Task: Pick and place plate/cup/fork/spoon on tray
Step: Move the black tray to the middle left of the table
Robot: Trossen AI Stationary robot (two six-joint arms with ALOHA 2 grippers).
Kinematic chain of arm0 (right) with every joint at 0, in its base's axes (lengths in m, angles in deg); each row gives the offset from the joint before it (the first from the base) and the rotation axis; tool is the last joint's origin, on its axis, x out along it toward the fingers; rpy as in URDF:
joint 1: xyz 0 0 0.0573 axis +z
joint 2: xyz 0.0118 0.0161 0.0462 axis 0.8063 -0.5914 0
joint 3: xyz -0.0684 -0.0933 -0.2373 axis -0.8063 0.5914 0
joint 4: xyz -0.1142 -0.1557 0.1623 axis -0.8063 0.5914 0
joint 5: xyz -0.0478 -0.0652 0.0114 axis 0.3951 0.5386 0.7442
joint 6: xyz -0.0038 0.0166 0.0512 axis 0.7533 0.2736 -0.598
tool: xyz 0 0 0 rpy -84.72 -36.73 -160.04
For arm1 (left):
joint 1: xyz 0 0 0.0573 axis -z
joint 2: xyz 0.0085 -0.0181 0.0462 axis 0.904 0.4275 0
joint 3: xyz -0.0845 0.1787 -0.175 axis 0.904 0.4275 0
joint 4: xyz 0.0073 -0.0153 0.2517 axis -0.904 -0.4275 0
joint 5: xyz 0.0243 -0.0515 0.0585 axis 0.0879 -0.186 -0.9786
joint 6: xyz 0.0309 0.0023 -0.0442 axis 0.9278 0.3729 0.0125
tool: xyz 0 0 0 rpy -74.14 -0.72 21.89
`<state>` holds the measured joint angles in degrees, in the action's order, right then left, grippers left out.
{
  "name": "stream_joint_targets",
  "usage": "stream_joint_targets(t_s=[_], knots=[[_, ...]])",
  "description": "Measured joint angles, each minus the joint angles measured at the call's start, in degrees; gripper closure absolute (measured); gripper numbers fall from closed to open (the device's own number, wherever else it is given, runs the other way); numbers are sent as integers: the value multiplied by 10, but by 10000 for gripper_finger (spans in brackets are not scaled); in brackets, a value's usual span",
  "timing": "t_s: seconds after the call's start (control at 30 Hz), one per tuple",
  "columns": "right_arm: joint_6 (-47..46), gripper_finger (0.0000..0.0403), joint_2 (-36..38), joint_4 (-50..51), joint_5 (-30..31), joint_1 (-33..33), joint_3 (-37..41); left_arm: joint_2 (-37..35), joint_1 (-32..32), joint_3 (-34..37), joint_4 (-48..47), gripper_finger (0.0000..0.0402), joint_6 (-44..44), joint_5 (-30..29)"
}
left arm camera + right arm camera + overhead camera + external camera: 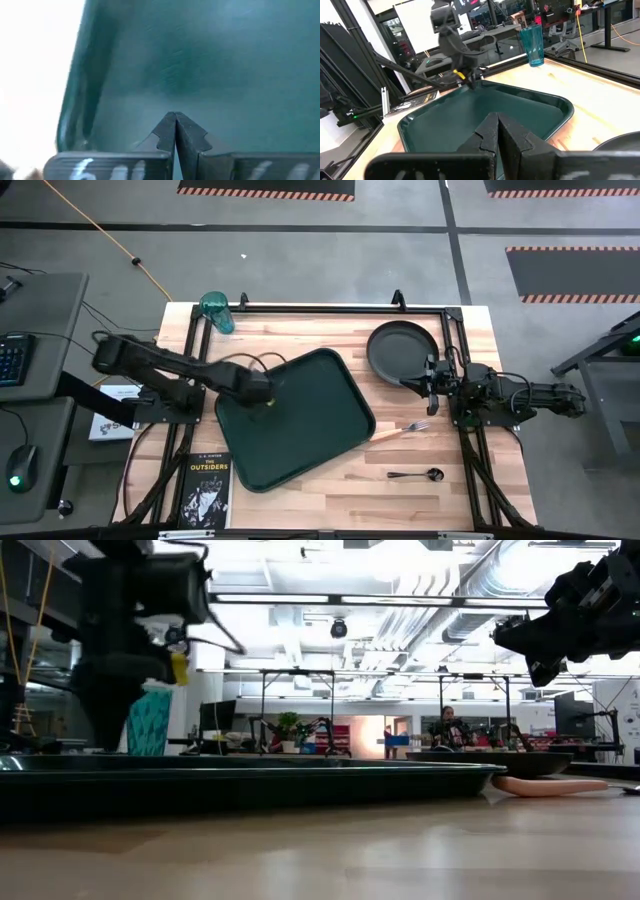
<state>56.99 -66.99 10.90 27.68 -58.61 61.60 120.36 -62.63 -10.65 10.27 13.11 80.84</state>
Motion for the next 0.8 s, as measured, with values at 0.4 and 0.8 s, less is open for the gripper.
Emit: stream_joint_targets(t_s=[0.4,0.8], knots=[[0,402,0,0,0,0,0,4,-70,58,-13,401,4,8],[0,402,0,0,0,0,0,65,-132,54,-17,402,7,-117]])
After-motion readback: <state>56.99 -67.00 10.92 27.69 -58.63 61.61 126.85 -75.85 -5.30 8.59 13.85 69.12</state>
